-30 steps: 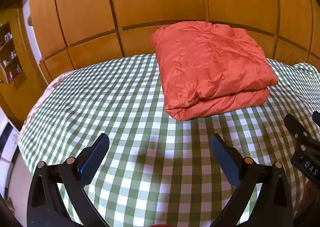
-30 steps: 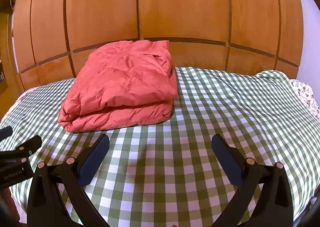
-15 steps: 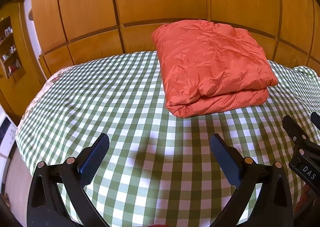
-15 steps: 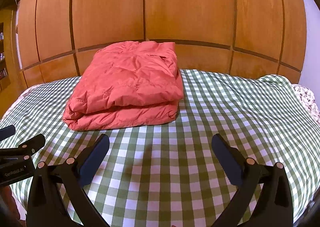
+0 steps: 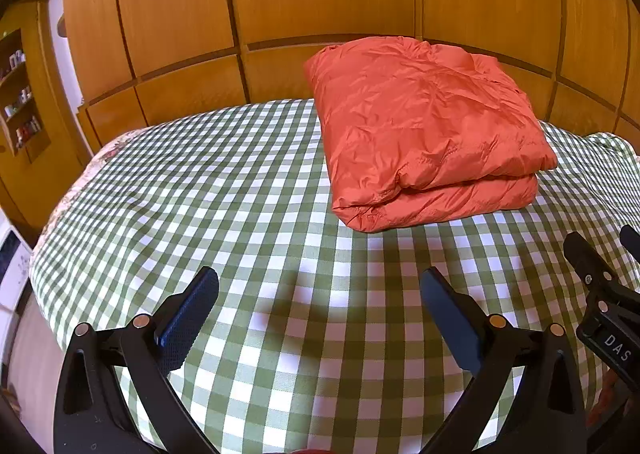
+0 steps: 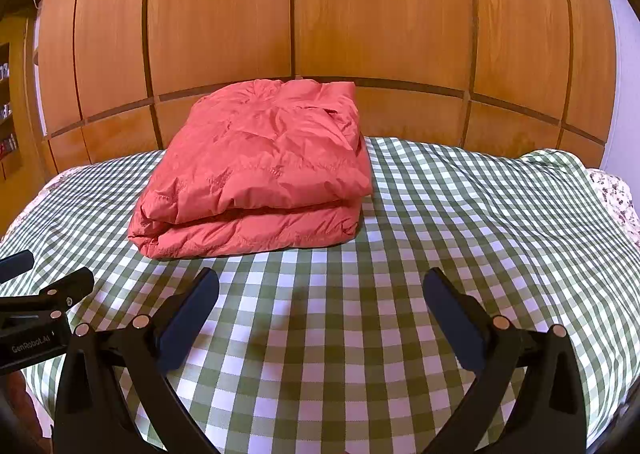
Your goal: Fold small clothes
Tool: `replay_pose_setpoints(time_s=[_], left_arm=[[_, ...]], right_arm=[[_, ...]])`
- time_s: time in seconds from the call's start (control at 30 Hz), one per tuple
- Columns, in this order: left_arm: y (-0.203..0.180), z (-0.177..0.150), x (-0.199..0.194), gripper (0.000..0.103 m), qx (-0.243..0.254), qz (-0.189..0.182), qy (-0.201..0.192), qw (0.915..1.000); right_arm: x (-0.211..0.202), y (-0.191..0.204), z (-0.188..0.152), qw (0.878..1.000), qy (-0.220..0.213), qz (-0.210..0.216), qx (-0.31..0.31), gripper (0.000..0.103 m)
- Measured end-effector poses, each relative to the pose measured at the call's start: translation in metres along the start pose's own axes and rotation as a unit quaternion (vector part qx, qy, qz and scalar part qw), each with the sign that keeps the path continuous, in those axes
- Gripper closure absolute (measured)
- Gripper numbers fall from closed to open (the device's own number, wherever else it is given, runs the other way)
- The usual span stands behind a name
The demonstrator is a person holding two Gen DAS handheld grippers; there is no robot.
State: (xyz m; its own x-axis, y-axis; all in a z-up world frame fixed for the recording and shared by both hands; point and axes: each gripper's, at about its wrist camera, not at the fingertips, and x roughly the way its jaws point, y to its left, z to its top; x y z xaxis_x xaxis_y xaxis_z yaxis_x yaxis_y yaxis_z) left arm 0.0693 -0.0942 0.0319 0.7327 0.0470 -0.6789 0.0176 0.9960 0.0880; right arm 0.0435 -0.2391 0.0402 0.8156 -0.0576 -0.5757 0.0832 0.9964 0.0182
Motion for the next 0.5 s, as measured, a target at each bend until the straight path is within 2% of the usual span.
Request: replay_pose_setpoints(time_s=[0.5], left_arm=[[-0.0032,-0.0014,-0.0016,0.003,0.005,-0.009,-0.001,0.9999]], right_arm=[[0.0026,-0.0007,-0.0017,1.000,0.004,0.006,-0.003,0.002]])
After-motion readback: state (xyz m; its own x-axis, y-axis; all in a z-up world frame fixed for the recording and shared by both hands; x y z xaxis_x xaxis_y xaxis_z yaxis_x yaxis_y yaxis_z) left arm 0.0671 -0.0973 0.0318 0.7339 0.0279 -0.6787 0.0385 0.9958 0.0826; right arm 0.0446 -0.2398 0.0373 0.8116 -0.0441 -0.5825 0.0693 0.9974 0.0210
